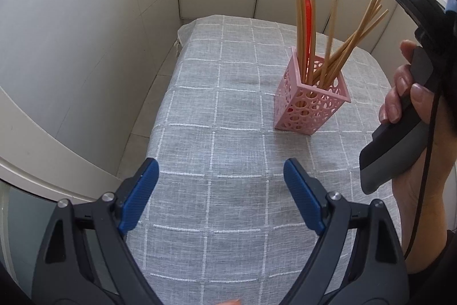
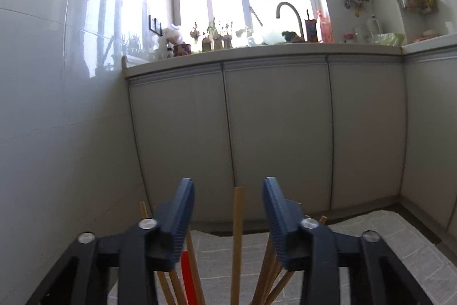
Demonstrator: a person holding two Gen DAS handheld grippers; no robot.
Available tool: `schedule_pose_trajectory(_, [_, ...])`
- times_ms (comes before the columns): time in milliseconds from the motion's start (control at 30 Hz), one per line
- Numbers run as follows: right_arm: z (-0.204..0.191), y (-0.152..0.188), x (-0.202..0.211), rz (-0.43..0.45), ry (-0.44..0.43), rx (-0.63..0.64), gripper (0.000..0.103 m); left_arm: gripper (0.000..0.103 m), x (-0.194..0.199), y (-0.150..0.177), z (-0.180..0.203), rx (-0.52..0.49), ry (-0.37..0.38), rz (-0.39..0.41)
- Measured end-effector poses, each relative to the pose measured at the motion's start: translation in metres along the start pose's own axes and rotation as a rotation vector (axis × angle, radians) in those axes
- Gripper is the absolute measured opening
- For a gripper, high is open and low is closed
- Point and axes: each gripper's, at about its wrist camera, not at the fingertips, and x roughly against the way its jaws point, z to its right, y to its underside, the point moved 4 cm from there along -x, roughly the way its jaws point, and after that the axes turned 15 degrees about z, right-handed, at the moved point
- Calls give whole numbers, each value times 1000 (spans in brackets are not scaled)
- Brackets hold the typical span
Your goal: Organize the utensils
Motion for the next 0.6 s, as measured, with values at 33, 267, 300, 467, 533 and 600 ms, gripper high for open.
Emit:
schedule_pose_trajectory(33, [1, -3, 2, 2, -3, -4, 61, 89, 0, 0, 0, 2, 1, -1])
schedule_pose_trajectory(267, [24, -36, 31, 2, 13, -43, 102, 89, 8, -4, -2, -2, -7, 32])
schedule_pose_trajectory(300, [30, -41, 38, -4, 23, -49, 102, 90, 11, -5, -2, 8, -9, 34])
schedule_pose_trajectory(467, [63, -60, 66, -128, 71, -84, 103, 102, 34, -14, 1, 68, 3, 73])
schedule_pose_trajectory(533, [75, -65, 79, -202, 95, -80, 103, 102, 48, -19, 2, 102, 11, 102])
schedule_pose_trajectory(600, [86, -71, 90, -276, 107, -69, 103, 102, 62, -21, 6, 123, 36, 90])
